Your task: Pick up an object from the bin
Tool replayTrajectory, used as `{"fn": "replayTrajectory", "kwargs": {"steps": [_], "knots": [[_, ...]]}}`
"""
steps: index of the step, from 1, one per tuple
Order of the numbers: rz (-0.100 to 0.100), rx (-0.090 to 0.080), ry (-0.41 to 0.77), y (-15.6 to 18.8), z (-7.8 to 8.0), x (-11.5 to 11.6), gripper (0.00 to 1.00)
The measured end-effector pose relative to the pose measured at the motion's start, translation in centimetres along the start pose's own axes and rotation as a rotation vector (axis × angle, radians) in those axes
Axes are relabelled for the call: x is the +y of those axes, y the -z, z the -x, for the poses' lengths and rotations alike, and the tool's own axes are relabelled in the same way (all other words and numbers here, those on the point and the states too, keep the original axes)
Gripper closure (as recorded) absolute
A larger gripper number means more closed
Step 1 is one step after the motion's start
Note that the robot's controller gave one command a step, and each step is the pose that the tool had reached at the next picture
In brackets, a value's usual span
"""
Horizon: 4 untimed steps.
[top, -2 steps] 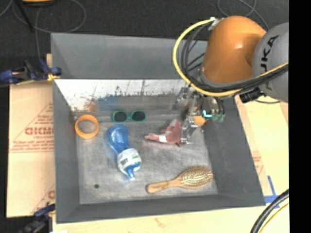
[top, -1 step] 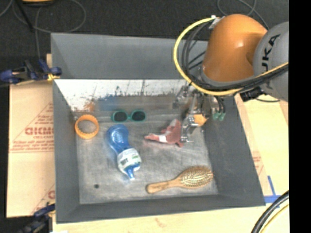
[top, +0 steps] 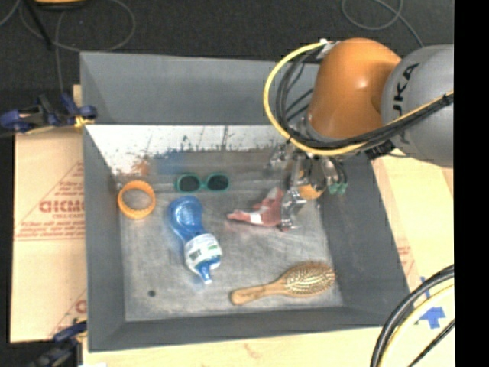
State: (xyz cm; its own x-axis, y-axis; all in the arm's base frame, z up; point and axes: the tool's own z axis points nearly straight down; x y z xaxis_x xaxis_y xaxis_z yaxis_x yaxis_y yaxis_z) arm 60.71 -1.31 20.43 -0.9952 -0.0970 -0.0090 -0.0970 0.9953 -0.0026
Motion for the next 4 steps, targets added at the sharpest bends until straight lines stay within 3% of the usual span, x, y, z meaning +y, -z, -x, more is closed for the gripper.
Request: {"fn": "replayTrajectory", "kwargs": {"steps": [1, 2, 3, 4], "knots": [[0.000, 0.001, 0.089, -6.7, -0.4, -1.4, 0.00], [0.002, -0.008, 0.085, -13.0, 2.1, -3.2, 1.00], [0.002, -0.008, 0.085, -13.0, 2.1, -3.2, 1.00], [0.003, 0.010, 0.083, -8.1, 1.7, -3.8, 1.00]]}}
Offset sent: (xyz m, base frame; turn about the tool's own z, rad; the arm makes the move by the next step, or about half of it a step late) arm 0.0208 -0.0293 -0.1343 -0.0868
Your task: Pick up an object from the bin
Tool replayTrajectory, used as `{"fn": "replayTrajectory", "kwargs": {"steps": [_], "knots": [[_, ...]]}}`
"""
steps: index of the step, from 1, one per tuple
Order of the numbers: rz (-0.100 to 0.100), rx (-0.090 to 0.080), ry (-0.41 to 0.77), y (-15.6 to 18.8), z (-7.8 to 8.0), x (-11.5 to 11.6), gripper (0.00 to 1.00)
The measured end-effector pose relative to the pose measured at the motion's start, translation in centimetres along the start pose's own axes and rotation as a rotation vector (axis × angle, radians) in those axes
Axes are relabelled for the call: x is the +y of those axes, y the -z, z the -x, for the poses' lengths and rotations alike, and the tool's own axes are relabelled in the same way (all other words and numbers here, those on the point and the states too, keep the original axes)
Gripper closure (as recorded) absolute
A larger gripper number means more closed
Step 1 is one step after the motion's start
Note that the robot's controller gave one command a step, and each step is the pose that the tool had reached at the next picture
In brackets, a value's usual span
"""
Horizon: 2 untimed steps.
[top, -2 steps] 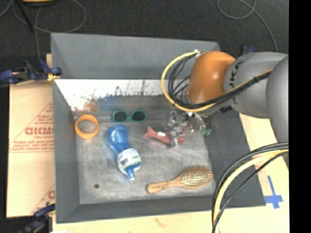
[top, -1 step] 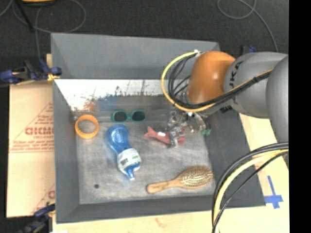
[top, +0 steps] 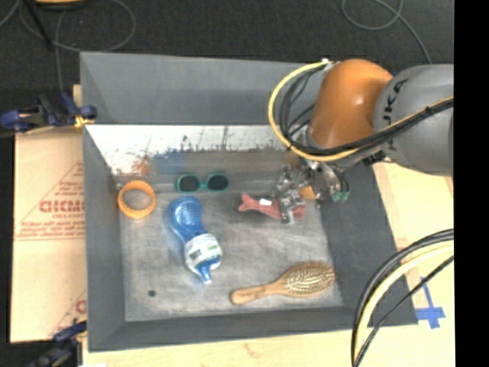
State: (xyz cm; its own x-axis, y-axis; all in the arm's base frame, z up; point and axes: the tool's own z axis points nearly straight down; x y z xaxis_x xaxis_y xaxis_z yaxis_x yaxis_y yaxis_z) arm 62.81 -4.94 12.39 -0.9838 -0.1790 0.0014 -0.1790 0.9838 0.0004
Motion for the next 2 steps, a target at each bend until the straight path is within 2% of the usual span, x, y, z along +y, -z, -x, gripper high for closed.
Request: {"fn": "replayTrajectory", "kwargs": {"steps": [1, 2], "knots": [[-0.002, -0.003, 0.002, 6.9, 0.1, -0.9, 1.00], [-0.004, -0.013, -0.013, 10.1, 0.5, -2.0, 1.00]]}}
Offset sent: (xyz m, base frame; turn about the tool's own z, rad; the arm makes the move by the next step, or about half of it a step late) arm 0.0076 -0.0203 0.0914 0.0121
